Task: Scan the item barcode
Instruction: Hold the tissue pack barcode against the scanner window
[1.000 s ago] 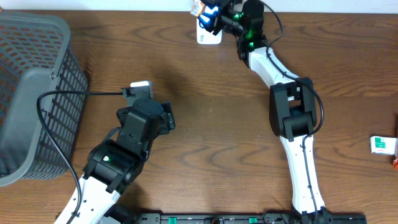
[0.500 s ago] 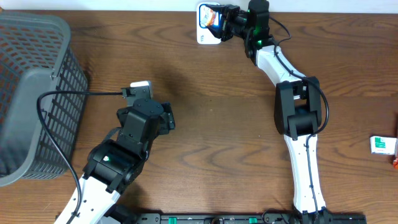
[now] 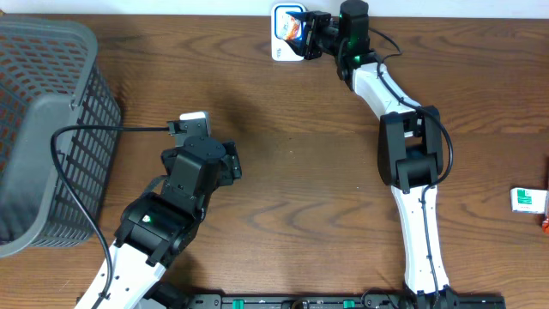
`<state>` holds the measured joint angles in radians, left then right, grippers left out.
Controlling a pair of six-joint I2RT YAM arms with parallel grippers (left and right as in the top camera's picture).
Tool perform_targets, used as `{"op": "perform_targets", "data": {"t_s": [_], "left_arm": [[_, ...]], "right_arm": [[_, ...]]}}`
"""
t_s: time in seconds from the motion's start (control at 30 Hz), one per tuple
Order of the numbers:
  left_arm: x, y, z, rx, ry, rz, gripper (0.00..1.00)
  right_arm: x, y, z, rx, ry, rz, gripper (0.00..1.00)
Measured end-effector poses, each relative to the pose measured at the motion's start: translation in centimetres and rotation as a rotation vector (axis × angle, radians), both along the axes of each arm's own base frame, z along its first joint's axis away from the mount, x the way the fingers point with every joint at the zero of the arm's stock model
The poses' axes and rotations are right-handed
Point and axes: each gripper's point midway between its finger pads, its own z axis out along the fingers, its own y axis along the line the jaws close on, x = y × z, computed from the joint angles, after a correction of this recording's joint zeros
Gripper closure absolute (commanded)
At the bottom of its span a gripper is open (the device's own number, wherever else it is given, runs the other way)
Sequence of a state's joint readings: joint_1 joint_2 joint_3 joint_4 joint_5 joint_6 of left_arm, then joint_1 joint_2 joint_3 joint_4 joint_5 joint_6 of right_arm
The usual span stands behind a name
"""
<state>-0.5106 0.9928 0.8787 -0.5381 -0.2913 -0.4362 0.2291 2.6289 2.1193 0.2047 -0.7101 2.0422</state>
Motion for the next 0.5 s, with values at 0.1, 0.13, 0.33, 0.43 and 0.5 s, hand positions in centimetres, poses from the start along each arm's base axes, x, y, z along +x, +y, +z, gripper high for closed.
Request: {"op": "perform_targets", "data": {"t_s": [0.1, 0.13, 0.33, 0.43, 0.5], "left_arm": [[0.0, 0.0, 0.0, 0.000, 0.000, 0.000, 0.17], [0.0, 0.0, 0.0, 0.000, 0.000, 0.000, 0.17], [0.0, 0.0, 0.0, 0.000, 0.000, 0.000, 0.17], [0.0, 0.0, 0.0, 0.000, 0.000, 0.000, 0.17], [0.0, 0.0, 0.0, 0.000, 0.000, 0.000, 0.17]], "right_arm": [[0.2, -0.1, -0.1, -0.007, -0.001, -0.020, 0.44], [0.3, -0.1, -0.1, -0.008, -0.001, -0.025, 0.43], [0.3, 0.6, -0.2, -0.019, -0.004, -0.043, 0.44], [0.2, 1.4, 0.0, -0.021, -0.016, -0.045, 0.43], [0.2, 2.0, 0.2, -0.021, -0.030, -0.048, 0.43]]}}
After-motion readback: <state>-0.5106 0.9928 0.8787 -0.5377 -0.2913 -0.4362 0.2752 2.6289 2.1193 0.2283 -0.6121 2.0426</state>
